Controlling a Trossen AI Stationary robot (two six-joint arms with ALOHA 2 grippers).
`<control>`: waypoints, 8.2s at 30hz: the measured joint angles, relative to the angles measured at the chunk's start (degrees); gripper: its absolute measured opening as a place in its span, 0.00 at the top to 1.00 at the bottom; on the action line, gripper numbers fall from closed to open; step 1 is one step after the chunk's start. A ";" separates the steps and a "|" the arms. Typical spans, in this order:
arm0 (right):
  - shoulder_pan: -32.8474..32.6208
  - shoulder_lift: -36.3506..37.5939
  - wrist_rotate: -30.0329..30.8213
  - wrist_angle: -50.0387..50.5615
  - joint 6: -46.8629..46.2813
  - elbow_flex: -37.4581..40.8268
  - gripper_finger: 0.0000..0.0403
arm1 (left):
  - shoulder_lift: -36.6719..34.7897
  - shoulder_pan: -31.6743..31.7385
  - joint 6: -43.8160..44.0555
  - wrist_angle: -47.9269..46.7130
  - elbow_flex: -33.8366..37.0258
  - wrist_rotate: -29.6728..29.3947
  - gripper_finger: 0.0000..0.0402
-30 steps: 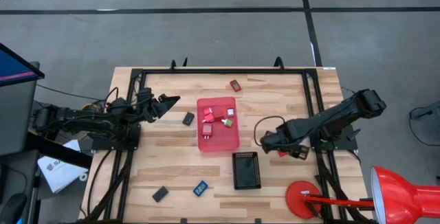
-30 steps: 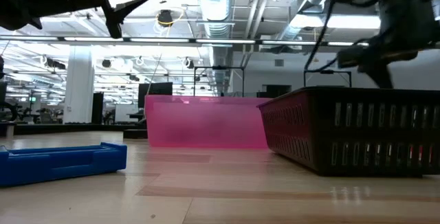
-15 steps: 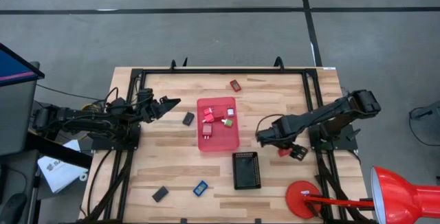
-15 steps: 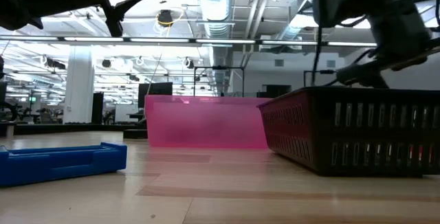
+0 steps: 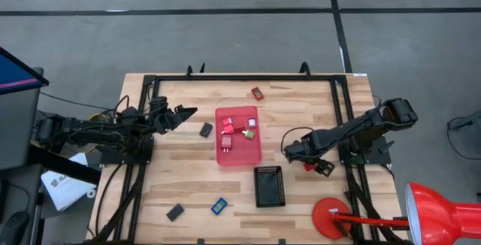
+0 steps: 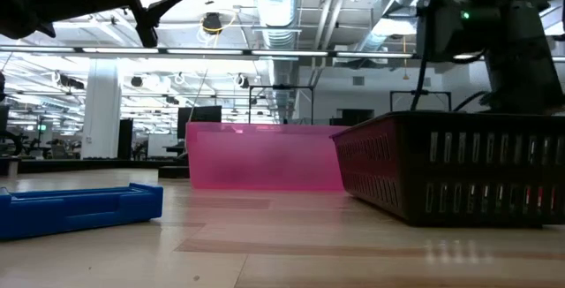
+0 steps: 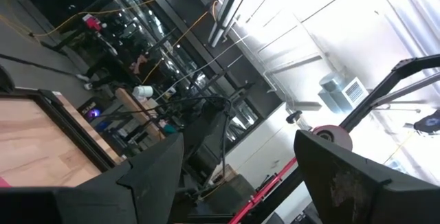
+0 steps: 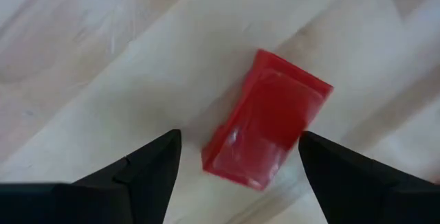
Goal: Pick & Place Office items
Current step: Put the bottom red digital timer into the black bin, then put the red digital timer into the black bin
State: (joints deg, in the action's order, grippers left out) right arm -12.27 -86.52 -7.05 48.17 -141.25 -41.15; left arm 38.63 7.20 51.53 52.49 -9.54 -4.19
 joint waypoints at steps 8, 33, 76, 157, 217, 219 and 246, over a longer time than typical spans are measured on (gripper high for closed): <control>-1.42 0.21 2.30 -2.23 0.97 2.05 0.28 | 0.00 0.00 0.20 0.50 0.00 -0.46 0.32; -7.67 0.02 11.51 -3.05 6.09 2.23 0.47 | 0.00 0.00 0.42 1.64 -0.01 -1.36 0.32; -3.39 1.51 11.03 -6.53 96.04 -27.62 0.61 | 0.00 -0.07 1.44 1.72 -0.01 -1.30 0.32; -0.57 4.05 18.97 -9.59 96.25 -29.18 0.48 | 1.23 -0.02 -3.02 2.40 -0.55 0.68 0.32; 45.79 -54.40 11.58 28.14 115.13 -89.77 0.45 | 1.16 0.00 -4.13 3.04 -0.52 -1.33 0.32; 45.73 -54.40 11.34 27.90 114.39 -89.38 0.45 | 1.16 0.00 -4.13 3.04 -0.52 -1.35 0.32; 44.90 -54.38 5.97 28.52 113.14 -87.73 0.43 | 1.16 0.00 -3.17 3.04 -0.52 -1.84 0.32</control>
State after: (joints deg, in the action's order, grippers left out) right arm 32.63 -140.90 -1.08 76.69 -28.11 -128.88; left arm 39.79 7.20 48.36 55.53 -10.07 -6.02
